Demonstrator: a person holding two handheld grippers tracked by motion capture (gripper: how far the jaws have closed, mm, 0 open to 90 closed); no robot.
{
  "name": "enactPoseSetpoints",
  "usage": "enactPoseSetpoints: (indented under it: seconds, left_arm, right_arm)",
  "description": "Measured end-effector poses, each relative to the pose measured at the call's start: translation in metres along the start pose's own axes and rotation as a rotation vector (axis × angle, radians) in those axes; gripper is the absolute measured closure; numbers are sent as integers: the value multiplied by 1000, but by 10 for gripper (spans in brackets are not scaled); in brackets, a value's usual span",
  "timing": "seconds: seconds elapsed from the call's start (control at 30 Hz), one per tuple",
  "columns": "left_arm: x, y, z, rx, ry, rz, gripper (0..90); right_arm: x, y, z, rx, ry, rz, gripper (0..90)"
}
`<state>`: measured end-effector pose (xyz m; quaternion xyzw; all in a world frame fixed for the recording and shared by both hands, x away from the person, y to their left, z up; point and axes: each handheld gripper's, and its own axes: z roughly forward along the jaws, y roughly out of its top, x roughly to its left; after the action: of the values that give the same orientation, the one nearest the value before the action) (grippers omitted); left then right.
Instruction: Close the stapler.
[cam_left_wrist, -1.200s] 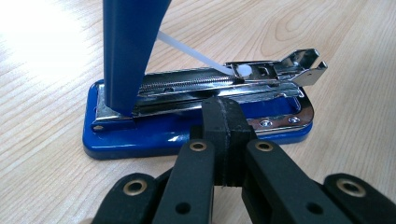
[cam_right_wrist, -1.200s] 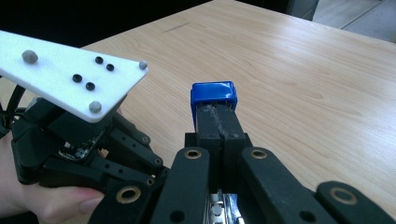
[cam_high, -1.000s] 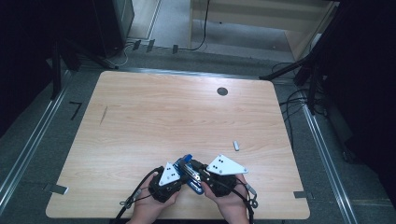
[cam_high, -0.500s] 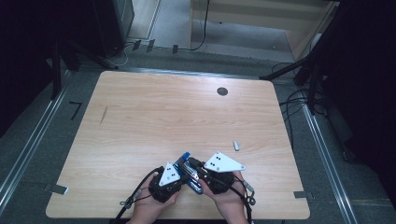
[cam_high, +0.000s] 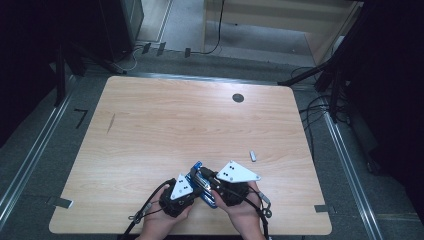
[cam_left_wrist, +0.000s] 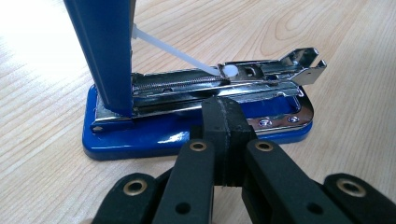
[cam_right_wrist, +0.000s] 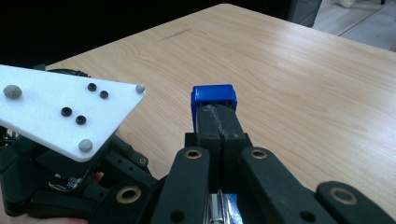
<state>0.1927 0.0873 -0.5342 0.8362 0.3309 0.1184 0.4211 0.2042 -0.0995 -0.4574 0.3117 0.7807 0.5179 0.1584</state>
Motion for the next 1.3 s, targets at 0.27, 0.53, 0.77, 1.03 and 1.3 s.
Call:
enactPoseSetpoints:
  seconds: [0.27,0.53,0.77,1.03,1.3]
  left_arm:
    - [0,0,0,0,0,1,900]
    - [0,0,0,-2,5,6,900]
    - [0,0,0,-2,4,5,900]
    - [0,0,0,-2,3,4,900]
    - [0,0,0,-2,4,6,900]
  right_arm:
    - [0,2,2,-1,2,-1,900]
    - [0,5,6,3,3,-6,900]
    - [0,8,10,4,3,-15,900]
    - [0,10,13,5,5,-12,900]
    - [0,13,17,10,9,-16,900]
